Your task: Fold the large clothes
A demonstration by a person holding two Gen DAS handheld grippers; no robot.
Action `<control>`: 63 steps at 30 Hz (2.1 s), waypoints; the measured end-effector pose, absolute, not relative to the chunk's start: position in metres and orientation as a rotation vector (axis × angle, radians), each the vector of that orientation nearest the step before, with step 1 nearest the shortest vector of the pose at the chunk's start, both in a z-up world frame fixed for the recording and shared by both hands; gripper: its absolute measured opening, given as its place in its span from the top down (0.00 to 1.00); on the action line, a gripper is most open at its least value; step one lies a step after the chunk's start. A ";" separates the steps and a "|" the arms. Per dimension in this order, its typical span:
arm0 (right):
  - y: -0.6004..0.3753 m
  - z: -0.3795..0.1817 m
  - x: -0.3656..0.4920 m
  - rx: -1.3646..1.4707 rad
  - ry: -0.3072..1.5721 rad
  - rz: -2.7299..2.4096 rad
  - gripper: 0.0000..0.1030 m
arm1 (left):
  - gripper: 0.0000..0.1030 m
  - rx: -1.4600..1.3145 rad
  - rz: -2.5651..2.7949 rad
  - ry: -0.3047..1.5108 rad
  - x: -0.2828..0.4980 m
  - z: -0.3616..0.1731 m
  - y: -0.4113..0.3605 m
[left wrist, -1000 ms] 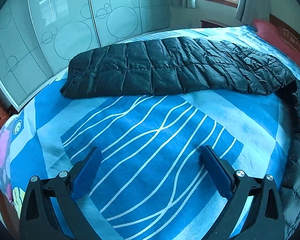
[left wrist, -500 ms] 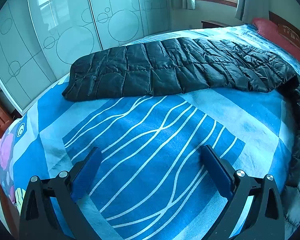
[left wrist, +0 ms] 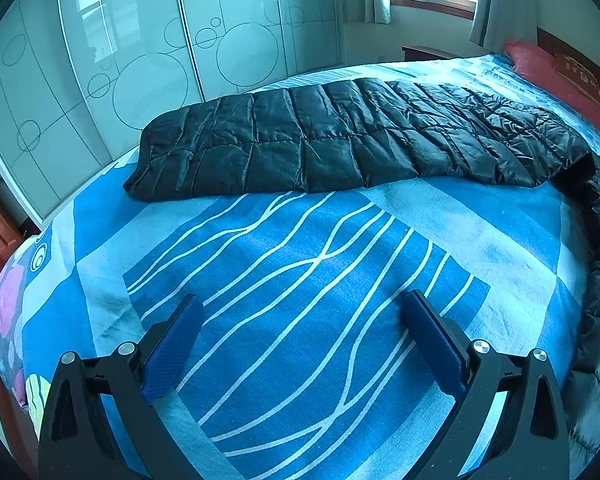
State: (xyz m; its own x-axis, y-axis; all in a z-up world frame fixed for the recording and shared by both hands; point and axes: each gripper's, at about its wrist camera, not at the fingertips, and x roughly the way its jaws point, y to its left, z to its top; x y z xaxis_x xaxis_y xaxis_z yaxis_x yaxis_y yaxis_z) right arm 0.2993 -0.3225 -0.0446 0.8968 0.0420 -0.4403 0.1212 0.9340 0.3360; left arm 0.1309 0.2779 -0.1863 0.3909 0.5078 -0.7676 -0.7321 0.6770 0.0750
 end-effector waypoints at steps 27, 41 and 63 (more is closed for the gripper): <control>0.019 -0.126 0.361 0.043 0.807 0.441 0.42 | 0.04 -0.315 0.792 0.827 0.123 -0.187 0.279; -0.302 -0.089 0.396 0.279 0.702 -0.069 0.87 | 0.04 -0.305 0.798 0.828 0.123 -0.186 0.278; -0.355 -0.153 0.489 0.227 0.916 -0.047 0.96 | 0.04 -0.294 0.806 0.831 0.126 -0.187 0.276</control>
State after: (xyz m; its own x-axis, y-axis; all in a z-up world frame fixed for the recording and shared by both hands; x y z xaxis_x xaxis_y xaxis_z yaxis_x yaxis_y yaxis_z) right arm 0.4890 -0.3554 -0.1525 0.6097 0.0560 -0.7907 0.1370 0.9750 0.1747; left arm 0.1260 0.2757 -0.1865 0.4056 0.5196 -0.7520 -0.7362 0.6734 0.0682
